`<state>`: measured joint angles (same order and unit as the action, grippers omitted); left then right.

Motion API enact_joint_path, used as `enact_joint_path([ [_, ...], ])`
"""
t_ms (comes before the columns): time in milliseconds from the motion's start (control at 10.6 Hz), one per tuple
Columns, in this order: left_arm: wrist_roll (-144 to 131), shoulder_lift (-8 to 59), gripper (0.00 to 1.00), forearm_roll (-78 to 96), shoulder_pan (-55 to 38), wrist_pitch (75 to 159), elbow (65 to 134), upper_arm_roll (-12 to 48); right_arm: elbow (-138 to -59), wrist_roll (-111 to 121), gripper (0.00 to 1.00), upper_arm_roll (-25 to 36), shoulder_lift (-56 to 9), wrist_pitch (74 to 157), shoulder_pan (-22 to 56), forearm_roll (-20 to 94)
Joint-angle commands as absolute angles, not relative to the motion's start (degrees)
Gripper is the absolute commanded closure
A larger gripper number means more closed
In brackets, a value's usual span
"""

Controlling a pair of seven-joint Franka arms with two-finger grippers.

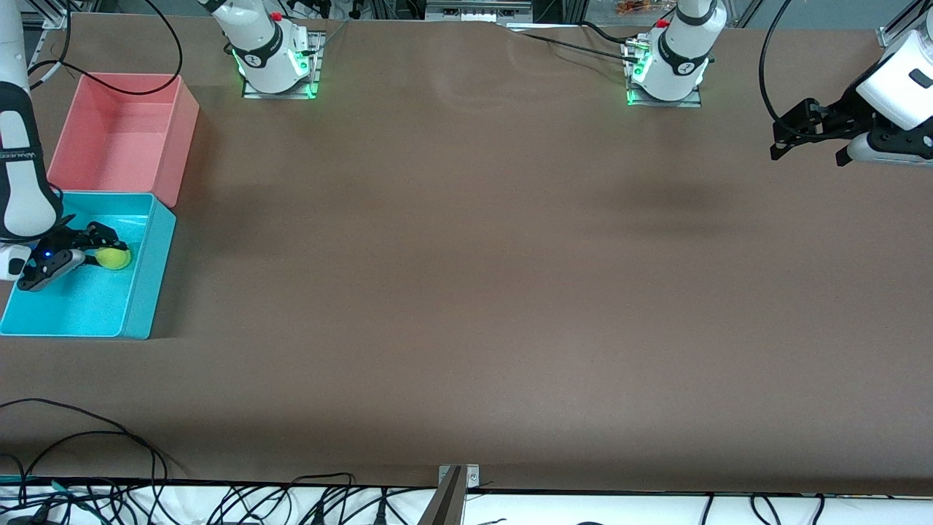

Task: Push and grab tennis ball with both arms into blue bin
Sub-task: 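Open the right gripper to drop the ball into the blue bin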

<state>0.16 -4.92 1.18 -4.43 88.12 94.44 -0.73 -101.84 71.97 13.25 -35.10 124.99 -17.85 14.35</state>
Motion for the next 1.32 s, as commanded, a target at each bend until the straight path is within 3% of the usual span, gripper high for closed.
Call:
enact_joint_path([
  [0, -0.4, -4.3, 0.00, 1.6, -4.4, 87.6, 93.0, -0.8, -102.6, 73.8, 0.00, 12.5, -34.4, 126.7, -18.5, 15.6],
  [658, -0.4, -4.3, 0.00, 1.6, -4.4, 87.5, 93.0, -0.7, -103.4, 72.6, 0.00, 6.9, -20.7, 126.0, -16.5, 14.9],
  [1222, -0.4, -4.3, 0.00, 1.6, -4.4, 87.4, 93.0, -0.7, -103.7, 47.9, 0.00, 4.4, -11.7, 124.5, -10.6, 9.8],
])
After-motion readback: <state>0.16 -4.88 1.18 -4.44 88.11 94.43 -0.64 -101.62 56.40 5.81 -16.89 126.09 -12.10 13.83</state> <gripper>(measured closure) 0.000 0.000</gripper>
